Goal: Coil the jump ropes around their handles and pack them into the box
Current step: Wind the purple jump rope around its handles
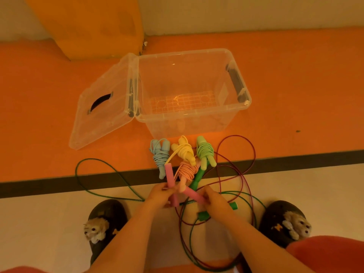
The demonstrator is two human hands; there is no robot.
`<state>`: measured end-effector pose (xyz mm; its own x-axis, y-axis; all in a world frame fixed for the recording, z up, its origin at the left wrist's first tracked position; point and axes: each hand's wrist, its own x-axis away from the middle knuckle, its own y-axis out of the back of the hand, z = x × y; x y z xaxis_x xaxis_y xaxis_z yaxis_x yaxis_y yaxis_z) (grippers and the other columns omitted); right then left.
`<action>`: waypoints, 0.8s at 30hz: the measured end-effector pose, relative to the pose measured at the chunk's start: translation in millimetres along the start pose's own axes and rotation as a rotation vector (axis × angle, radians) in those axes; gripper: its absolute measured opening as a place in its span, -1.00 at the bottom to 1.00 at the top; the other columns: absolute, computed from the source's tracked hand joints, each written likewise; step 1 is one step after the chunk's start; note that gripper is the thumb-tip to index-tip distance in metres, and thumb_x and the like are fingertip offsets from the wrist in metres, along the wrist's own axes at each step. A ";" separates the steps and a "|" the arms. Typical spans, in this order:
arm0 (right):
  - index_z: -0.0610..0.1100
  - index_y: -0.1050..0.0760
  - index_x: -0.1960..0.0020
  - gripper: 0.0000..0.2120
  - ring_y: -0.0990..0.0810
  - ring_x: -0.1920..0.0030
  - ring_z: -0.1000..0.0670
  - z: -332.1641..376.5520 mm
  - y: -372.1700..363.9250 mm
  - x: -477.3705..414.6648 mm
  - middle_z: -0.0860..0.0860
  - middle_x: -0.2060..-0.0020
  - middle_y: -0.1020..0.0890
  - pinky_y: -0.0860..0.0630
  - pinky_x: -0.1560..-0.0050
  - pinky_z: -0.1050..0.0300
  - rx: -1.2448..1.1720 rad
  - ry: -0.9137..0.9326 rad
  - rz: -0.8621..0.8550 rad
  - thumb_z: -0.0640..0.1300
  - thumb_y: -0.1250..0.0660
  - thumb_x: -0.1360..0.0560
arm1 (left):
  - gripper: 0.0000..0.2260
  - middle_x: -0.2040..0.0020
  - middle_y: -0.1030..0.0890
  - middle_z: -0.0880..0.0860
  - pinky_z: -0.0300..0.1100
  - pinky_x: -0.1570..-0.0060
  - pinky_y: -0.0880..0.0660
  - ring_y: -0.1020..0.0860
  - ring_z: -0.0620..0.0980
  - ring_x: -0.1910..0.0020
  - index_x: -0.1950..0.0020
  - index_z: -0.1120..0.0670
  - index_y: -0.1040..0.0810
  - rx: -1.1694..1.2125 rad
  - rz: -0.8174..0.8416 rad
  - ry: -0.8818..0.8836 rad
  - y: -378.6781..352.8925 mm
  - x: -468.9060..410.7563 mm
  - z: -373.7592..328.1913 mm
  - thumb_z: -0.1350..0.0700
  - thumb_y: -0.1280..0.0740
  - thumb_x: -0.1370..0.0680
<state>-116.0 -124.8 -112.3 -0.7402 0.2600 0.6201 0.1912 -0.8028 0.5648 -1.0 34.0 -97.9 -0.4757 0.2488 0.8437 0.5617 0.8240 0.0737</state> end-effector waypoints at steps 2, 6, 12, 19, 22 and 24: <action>-0.12 -0.42 -0.12 -0.74 -0.55 -0.01 -0.05 5.8 12.8 6.2 -0.06 -0.03 -0.58 -0.50 -0.03 0.04 -0.095 0.052 -0.011 -0.34 -0.27 -0.48 | -0.74 -0.15 -0.59 0.15 -0.07 0.10 -0.56 -0.55 0.09 -0.05 -0.23 0.11 -0.51 0.011 0.075 -0.008 6.3 17.6 -11.8 0.08 -0.35 -0.57; -0.16 -0.44 -0.04 -0.73 -0.53 0.15 -0.10 29.9 43.5 22.3 -0.14 0.15 -0.57 -0.50 0.09 -0.05 -0.337 0.093 0.000 -0.41 -0.30 -0.40 | -0.72 -0.03 -0.65 0.07 -0.14 0.14 -0.56 -0.62 0.01 0.04 -0.24 0.09 -0.53 -0.012 0.211 -0.067 19.6 54.3 -36.6 0.09 -0.38 -0.54; -0.05 -0.45 0.02 -0.74 -0.59 0.15 0.00 92.4 99.4 75.8 -0.03 0.16 -0.61 -0.55 0.10 0.02 -0.690 0.251 -0.017 -0.40 -0.32 -0.48 | -0.67 -0.12 -0.64 0.15 -0.04 -0.04 -0.60 -0.61 0.08 -0.09 -0.29 0.13 -0.50 0.017 0.291 -0.306 17.3 135.4 -95.4 0.18 -0.39 -0.53; -0.07 -0.46 0.00 -0.85 -0.63 0.16 0.02 181.5 186.4 172.8 -0.06 0.10 -0.64 -0.59 0.21 0.08 -0.880 0.513 -0.177 -0.28 -0.35 -0.51 | -0.67 -0.11 -0.61 0.18 -0.16 0.22 -0.63 -0.63 0.05 0.06 -0.28 0.17 -0.48 0.003 0.165 -0.738 -0.7 266.5 -194.2 0.20 -0.38 -0.52; -0.11 -0.48 -0.05 -0.85 -0.64 0.11 0.01 212.2 224.1 218.9 -0.10 0.04 -0.64 -0.62 0.19 0.07 -0.856 0.627 -0.295 -0.25 -0.35 -0.51 | -0.67 -0.03 -0.62 0.08 -0.16 0.27 -0.59 -0.61 -0.01 0.09 -0.26 0.13 -0.46 -0.074 0.104 -0.904 -10.9 325.0 -228.2 0.18 -0.40 -0.51; -0.11 -0.49 -0.06 -0.86 -0.66 0.13 0.04 227.1 242.4 248.0 -0.04 0.07 -0.65 -0.64 0.18 0.07 -0.849 0.700 -0.332 -0.24 -0.34 -0.52 | -0.73 0.03 -0.60 0.04 -0.19 0.30 -0.55 -0.58 -0.04 0.12 -0.20 0.09 -0.45 -0.114 0.066 -0.996 -19.8 358.6 -243.3 0.16 -0.38 -0.53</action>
<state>-106.8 -133.1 302.0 -0.9197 0.3846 -0.0788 -0.3798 -0.9224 -0.0702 -18.0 -16.9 332.6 -0.7614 0.6479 0.0224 0.6442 0.7524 0.1373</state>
